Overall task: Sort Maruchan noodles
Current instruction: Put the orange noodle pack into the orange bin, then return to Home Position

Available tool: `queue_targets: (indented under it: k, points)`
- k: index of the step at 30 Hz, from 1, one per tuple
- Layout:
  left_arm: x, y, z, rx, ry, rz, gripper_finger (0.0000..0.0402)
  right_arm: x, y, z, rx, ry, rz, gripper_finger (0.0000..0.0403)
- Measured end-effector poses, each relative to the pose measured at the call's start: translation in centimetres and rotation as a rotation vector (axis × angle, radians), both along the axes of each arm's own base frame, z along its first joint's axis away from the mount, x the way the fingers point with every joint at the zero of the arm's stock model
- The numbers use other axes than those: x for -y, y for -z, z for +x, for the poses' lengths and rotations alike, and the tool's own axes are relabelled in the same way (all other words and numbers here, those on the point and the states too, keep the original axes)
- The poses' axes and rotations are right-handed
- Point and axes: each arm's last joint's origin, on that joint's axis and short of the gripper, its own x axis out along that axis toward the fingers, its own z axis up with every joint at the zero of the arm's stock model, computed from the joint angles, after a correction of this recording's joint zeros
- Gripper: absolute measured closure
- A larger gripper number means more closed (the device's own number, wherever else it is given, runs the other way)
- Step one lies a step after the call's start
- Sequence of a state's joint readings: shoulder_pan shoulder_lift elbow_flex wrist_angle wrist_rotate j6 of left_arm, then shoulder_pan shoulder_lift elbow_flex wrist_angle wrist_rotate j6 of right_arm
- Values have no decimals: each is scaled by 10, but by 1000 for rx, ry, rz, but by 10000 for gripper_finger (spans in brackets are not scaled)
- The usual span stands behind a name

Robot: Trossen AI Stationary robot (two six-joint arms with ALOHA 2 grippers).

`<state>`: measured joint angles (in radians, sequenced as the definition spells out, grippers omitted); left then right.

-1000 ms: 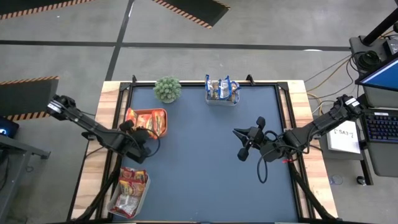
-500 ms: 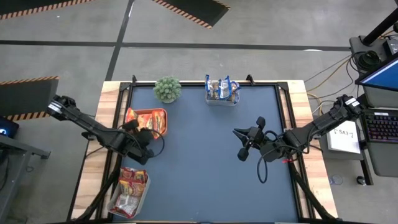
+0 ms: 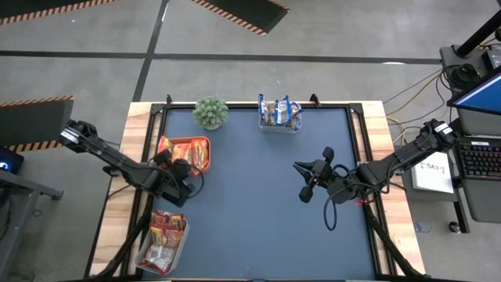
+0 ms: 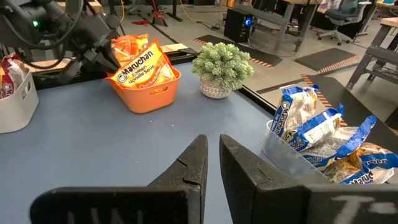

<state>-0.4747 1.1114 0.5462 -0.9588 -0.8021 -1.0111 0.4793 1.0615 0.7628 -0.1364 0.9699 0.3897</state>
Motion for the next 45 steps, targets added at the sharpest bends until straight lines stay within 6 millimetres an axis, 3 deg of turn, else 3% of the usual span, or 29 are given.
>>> queue_targets:
  k: [18, 29, 37, 45]
  points:
    - [0, 10, 1, 50, -10, -33, 401, 0, 0, 0, 1, 0, 1, 370]
    - [13, -40, 23, 77, 146, 24, 401, 0, 1, -1, -25, -10, -27, 370]
    - [35, -79, 26, 132, 335, 71, 401, 0, 18, -3, -105, -90, -53, 370]
    - [52, -78, 8, 261, 423, 126, 401, 2, 42, -9, -131, -154, -46, 370]
